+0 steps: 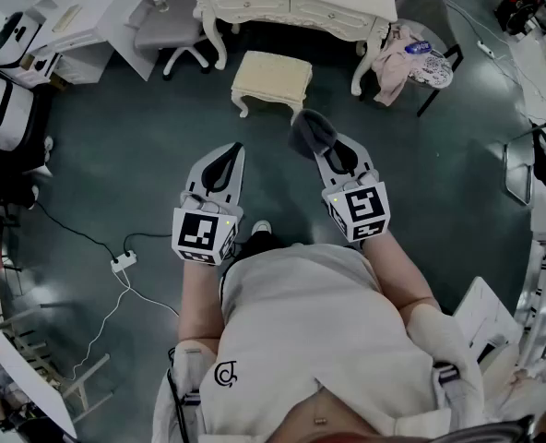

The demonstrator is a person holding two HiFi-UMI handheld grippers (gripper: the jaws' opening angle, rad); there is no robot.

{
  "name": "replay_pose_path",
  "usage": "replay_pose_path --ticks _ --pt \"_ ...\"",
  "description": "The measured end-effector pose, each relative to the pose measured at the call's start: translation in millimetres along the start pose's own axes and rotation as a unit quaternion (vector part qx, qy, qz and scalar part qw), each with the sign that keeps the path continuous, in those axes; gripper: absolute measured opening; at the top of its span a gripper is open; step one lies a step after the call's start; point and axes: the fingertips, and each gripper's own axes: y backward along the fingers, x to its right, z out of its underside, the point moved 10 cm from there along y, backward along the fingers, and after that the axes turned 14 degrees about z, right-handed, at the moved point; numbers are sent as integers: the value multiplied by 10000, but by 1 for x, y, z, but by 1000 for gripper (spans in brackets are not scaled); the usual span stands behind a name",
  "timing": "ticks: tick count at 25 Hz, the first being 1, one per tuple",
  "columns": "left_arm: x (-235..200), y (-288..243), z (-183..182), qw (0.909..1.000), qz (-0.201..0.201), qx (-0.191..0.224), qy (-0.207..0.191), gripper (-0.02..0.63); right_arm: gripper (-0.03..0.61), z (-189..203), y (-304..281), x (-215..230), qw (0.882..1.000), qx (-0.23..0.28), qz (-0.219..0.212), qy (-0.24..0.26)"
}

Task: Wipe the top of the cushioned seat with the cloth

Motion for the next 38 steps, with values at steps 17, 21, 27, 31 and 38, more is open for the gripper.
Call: replay_pose_path --ticks 17,21,27,31,38 --pt "-41 11 22 9994 -2 33 358 12 71 8 -29 -18 9989 -451 126 -53" --pt "-73 15 29 9993 16 53 366 12 72 7 -55 -35 9984 -515 250 -35" --pt "-139 27 27 9990 151 188 365 12 75 -6 -96 -67 9977 -457 498 -59" --pt "-172 35 31 9989 217 149 396 12 75 -11 -120 -83 9968 -547 580 -77" --pt "-220 18 48 9985 193 29 512 12 75 -5 -176 -87 9959 -717 544 -67"
